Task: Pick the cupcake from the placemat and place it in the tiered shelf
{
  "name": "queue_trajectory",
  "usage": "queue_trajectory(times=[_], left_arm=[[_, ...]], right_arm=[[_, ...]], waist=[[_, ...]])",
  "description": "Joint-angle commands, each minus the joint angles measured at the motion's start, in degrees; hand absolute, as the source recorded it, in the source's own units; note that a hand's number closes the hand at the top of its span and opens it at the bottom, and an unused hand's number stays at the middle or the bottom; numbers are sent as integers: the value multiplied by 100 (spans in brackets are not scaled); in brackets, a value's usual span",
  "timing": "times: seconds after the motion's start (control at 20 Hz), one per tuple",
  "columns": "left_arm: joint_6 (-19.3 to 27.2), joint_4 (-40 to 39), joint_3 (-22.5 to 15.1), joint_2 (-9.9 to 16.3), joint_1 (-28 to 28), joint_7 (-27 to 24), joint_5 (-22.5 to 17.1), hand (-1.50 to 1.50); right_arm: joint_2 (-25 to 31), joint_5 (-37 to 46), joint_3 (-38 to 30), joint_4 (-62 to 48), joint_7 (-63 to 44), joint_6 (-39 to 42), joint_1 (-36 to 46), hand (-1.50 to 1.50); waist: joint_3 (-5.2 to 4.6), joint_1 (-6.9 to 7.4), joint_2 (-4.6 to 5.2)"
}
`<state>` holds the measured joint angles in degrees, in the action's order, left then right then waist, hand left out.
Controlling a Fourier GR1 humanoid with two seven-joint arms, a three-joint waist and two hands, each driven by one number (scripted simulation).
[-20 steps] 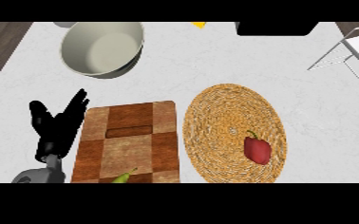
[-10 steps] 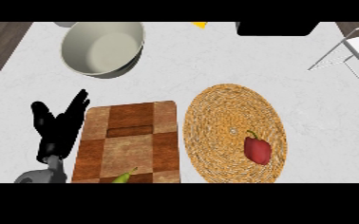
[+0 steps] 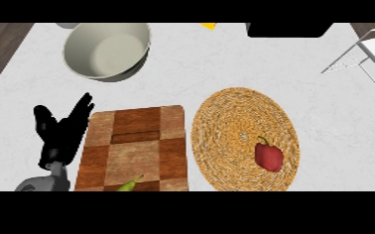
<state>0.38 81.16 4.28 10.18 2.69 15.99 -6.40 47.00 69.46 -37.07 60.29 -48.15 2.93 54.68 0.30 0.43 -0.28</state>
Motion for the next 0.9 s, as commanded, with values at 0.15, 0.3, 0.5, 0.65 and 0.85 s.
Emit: queue_trajectory(times=[0.15, 0.3, 0.5, 0.65, 0.85], left_arm=[[-70, -294, -15, -63, -216, -4, 16, 0], [-26, -156, -4, -67, -194, 85, 13, 0], [60, -558, 51, -150, 113, -74, 70, 0], [-69, -178, -23, -102, -90, 169, -4, 0], [-159, -95, 88, -9, -133, 245, -111, 0]], right_arm=[[-34, -376, -355, 308, -155, -936, 118, -150], [4, -632, -513, 552, -156, -1177, 223, -150], [-114, -1106, -817, 773, 61, -1717, 195, -150], [-56, -957, -774, 948, -155, -2131, 158, -150], [354, -487, -713, 1136, -517, -2308, -4, -150]], waist=[[-31, -11, 32], [-30, -15, 21], [-31, -81, 39], [-31, -28, 30], [-34, -24, 27]])
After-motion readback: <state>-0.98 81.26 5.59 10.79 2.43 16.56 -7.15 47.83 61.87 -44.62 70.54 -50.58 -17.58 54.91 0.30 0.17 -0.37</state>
